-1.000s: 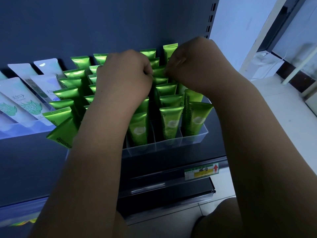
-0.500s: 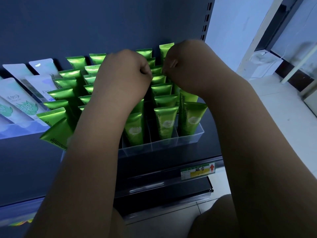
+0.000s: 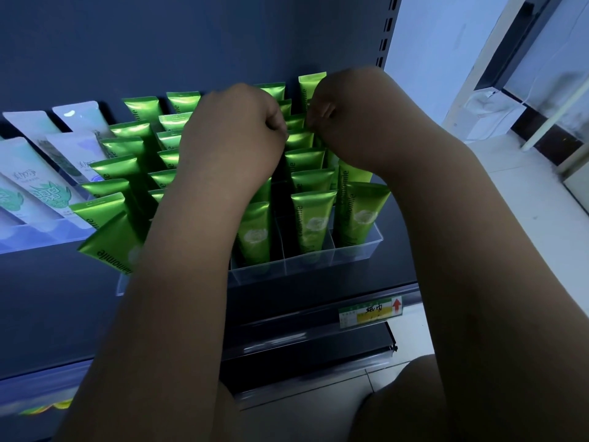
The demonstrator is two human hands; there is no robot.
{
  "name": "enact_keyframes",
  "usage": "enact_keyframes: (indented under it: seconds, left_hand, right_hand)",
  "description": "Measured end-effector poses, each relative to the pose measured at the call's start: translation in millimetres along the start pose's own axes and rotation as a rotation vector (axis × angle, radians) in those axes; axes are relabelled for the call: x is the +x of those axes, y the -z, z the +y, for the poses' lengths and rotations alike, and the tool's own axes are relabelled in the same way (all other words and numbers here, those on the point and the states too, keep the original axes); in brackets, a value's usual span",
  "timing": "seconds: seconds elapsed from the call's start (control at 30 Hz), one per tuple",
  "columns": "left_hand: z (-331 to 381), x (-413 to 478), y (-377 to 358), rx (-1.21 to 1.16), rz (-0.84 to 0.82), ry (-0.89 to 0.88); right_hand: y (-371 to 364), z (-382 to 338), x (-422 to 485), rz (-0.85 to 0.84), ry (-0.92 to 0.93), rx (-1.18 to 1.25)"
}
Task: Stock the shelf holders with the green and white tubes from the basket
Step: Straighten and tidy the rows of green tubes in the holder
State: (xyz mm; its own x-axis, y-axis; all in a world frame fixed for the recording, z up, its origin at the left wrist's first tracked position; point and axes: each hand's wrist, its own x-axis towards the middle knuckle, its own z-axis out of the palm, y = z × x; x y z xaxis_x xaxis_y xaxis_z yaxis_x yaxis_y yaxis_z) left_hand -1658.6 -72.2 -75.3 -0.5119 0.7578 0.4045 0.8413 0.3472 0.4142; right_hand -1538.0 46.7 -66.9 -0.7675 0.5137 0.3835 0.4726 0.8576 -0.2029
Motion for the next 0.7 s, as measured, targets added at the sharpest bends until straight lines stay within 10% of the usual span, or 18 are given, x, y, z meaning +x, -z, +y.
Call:
enact_keyframes:
  seconds: [0.7]
  left_hand:
    - [-10,4,14,-0.381,0.107,0.22]
  right_hand:
    - [4,-2,-1,0.026,-0.031,0.07]
